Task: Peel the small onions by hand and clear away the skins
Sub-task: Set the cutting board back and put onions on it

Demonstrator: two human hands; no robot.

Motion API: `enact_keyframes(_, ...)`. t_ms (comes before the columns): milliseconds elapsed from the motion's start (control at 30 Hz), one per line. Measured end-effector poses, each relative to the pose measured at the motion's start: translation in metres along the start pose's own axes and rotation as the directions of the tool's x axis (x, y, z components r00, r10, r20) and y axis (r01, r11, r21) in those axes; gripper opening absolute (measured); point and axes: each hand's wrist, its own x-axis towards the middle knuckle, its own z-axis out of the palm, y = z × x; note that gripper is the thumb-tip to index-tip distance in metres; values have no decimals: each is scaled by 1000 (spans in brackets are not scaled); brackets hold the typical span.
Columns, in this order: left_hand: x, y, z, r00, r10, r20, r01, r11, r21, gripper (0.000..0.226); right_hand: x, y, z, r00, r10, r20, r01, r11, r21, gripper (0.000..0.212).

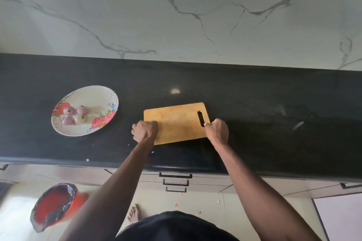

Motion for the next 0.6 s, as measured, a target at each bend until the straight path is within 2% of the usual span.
enact_keyframes(67,21,-9,-19,999,23,-25,-24,999,-29,43,-22,-5,15,999,-33,2,33,999,19,27)
enact_keyframes(233,50,-31,-53,983,184,-13,-184,974,-130,41,-56,-28,52,997,-75,-22,76,996,52,12)
enact_keyframes(400,51,-44,-71,944,322,71,-296,922,-247,12,-63,-42,67,991,-34,-129,36,999,16,11)
enact_keyframes(533,66,-60,-75,898,424,118,-395,895,-209,9,-67,-42,77,960,-24,-280,9,998,-55,7)
enact_keyframes(600,75,-68,-77,869,484,99,-463,868,-183,11,-75,-53,83,930,-55,-363,49,998,-25,10)
